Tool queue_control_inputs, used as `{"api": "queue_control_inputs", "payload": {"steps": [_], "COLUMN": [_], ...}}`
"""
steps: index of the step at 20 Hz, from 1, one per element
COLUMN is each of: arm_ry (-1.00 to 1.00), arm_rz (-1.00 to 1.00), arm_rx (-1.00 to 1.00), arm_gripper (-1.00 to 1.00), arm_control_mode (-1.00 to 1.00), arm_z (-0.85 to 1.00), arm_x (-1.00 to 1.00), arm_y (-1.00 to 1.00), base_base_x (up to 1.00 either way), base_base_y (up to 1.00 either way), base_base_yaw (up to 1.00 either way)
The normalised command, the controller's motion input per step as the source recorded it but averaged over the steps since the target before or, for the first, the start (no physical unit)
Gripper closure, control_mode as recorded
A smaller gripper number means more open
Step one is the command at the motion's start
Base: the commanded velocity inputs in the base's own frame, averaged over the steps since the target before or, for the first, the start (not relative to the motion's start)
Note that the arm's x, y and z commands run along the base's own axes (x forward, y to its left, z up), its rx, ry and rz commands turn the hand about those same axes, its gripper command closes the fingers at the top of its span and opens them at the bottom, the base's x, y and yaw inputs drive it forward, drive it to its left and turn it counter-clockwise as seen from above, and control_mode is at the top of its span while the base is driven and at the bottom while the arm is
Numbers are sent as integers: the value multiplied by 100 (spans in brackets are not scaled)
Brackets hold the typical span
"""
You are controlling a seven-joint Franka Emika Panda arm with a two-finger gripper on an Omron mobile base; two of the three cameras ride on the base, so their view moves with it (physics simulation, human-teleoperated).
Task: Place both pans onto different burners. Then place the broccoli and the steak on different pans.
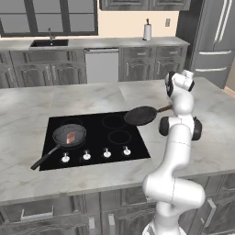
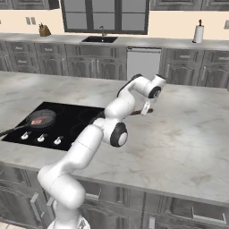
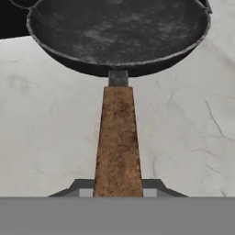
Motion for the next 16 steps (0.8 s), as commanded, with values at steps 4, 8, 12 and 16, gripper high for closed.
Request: {"api": "queue_control_inputs", "payload": {"steps": [4,8,12,16], "arm_ry": [0,0,0,0], "arm_rz": [14,13,12,16], "arm_rx": [15,12,16,9], "arm_gripper": [100,100,100,100], "arm_control_mode": [-100,-100,-100,-100], "arm_z": [0,0,-4,-31], "arm_x": [-1,-6,-9,-49], "arm_y": [32,47,42,42], "base_base_x": [0,0,0,0], "base_base_y": [0,0,0,0], "base_base_yaw": [0,0,0,0]}}
